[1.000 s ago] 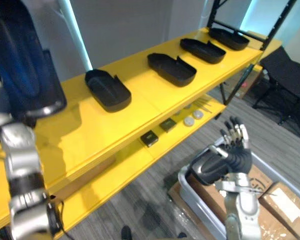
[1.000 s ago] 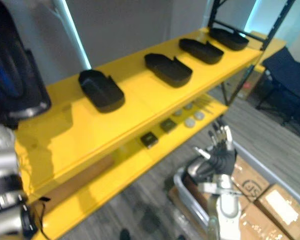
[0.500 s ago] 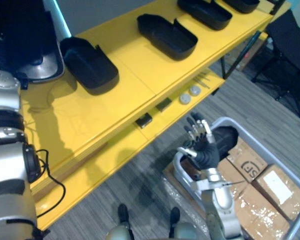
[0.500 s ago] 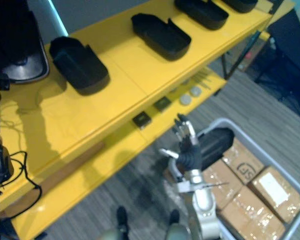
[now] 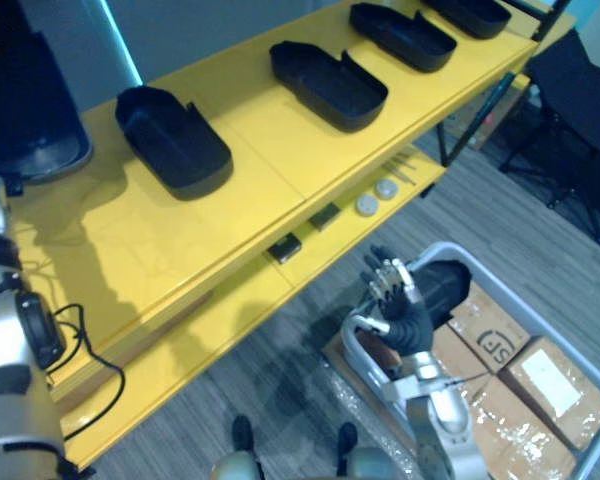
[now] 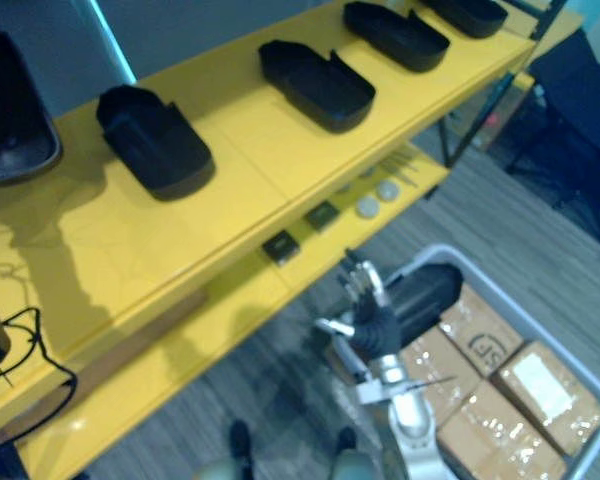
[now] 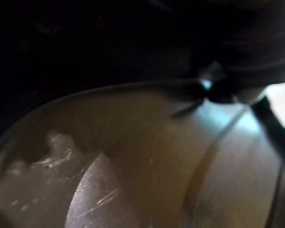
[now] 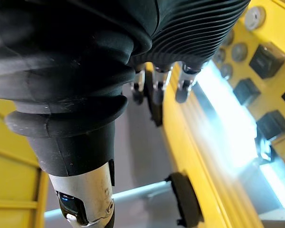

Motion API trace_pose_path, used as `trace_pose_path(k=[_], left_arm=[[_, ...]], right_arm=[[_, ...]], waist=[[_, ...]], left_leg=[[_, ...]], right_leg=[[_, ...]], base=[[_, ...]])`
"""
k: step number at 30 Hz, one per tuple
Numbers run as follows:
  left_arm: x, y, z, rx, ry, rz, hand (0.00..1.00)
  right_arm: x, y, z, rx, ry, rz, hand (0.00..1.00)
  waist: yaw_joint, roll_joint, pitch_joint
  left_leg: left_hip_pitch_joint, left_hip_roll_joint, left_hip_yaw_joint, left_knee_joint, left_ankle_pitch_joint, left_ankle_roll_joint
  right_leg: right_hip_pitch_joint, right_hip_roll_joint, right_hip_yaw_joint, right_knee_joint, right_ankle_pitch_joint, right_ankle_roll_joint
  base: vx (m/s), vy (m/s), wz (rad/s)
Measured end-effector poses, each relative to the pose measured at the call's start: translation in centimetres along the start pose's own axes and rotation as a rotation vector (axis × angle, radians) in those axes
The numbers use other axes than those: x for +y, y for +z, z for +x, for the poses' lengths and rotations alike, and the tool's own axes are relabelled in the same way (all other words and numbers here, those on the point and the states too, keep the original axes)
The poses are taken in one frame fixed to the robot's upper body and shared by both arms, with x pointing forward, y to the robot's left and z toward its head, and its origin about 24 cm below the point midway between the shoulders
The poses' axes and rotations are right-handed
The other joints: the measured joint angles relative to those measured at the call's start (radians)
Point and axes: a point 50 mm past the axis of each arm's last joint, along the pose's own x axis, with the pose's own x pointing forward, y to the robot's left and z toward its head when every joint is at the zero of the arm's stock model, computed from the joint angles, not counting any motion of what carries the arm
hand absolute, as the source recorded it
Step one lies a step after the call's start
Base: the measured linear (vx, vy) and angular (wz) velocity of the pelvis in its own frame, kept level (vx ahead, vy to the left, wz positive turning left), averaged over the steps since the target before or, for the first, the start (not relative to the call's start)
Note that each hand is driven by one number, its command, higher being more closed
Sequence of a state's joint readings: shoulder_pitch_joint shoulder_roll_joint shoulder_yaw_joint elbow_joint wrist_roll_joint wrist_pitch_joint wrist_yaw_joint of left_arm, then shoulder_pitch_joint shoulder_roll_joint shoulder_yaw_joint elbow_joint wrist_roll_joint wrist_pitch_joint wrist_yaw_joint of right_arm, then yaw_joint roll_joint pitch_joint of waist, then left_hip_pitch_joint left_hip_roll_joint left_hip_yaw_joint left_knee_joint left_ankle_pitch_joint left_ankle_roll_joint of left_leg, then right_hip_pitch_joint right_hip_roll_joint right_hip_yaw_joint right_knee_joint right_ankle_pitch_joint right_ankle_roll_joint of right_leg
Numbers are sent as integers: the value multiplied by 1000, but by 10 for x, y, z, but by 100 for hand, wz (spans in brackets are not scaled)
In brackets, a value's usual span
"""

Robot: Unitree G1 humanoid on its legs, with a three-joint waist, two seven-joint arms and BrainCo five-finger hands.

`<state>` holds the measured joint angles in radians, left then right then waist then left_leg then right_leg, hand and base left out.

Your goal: Walk over and take plastic housings, then place them on the shelf

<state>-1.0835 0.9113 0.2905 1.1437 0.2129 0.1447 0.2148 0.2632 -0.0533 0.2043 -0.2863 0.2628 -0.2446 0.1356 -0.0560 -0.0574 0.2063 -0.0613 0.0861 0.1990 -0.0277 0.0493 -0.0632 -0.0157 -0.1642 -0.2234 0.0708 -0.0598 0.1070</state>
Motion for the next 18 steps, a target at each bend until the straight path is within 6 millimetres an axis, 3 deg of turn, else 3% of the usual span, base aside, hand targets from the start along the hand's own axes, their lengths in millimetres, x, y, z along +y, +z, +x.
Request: trace_pose_path(k=[2,7,18], left_arm=[[3,-13,0,32,-6,8,100],[8,-75,-9,184,-76,118,100],[11,-116,-21,261,-143,256,100]], right_arm=[[0,-3,-2,22,8,1,0],[3,-12,-5,71,31,15,0],[3,-13,-7,80,38,16,0]], waist=[[7,1,0],[16,4,1],[43,9,-2]], left_leg=[[-6,2,-5,0,0,0],[-10,1,-59,-3,4,-6],[-9,-9,-107,-17,21,-28]], right_leg=[[2,4,-6,-10,0,0],[30,7,-52,-20,0,0],[50,7,-80,-18,0,3]], base=[[-66,-25,10],[-66,-7,22],[-52,11,11]])
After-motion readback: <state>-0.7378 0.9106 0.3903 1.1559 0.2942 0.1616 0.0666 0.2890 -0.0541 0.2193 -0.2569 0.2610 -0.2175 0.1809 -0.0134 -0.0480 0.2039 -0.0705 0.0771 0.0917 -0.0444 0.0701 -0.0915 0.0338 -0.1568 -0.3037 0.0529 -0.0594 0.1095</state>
